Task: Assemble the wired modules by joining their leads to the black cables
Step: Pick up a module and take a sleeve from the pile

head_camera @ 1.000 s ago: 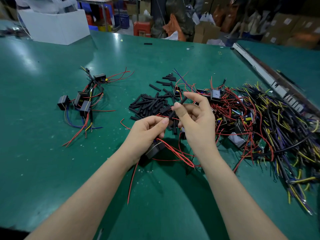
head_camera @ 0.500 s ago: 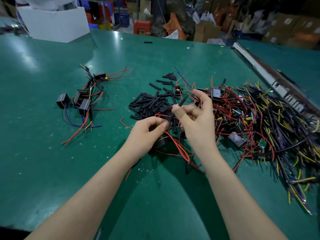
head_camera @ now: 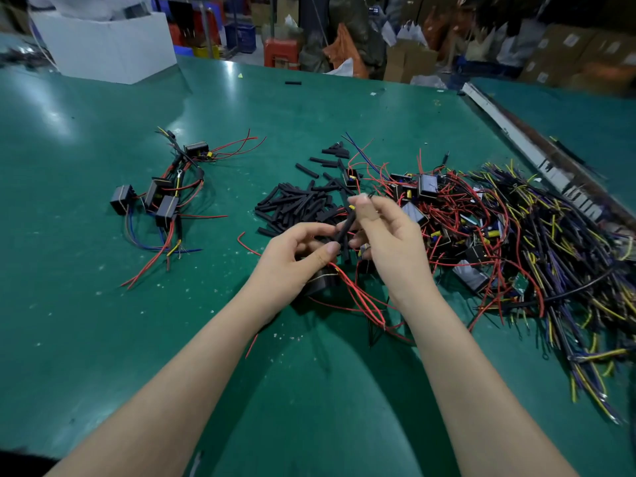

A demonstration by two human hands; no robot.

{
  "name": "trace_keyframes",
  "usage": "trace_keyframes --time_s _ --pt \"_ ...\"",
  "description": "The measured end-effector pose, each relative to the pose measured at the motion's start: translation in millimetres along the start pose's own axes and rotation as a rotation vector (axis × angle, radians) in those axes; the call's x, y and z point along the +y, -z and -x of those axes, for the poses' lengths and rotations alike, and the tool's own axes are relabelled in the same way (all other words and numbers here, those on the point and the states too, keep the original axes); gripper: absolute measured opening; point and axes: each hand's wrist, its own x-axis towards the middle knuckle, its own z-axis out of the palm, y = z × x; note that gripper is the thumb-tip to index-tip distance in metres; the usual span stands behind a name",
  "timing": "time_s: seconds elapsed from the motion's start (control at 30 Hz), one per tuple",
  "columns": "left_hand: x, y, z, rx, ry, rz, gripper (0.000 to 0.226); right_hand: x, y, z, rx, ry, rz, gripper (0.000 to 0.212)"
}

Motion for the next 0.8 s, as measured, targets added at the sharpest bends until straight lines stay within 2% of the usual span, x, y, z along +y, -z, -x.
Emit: trace_keyframes --time_s 0.23,0.3,0.37,0.43,0.53,0.6,0.7,0.8 --pt "7 4 2 -0.036 -0.019 -0.235 0.026 -6 8 -4 0.186 -0.078 -0.135 0.020" --pt "11 4 1 -0.036 -0.020 -0.186 0.028 -8 10 -5 0.161 -0.086 -0.209 0.021" --pt "15 2 1 -0.020 0.004 -0.083 0.022 -9 7 -4 0.053 -0.091 -0.238 0.019" --pt "18 -1 1 -0.013 0.031 0.068 0.009 -11 1 0 -0.061 -0.087 -0.203 0.015" --pt "19 -2 2 -0.046 0.013 0.240 0.024 -12 -7 5 -0.118 -0.067 -0.156 0.009" --pt "17 -2 3 -0.057 0.051 0.263 0.030 -13 -7 6 -0.087 -0.068 -0.120 0.007" --pt "10 -3 1 -0.015 0.113 0.211 0.016 -14 -1 3 -0.029 -0.056 -0.076 0.007" --pt "5 -1 -4 0.104 0.113 0.224 0.015 -10 7 -1 -0.033 0.006 0.210 0.018"
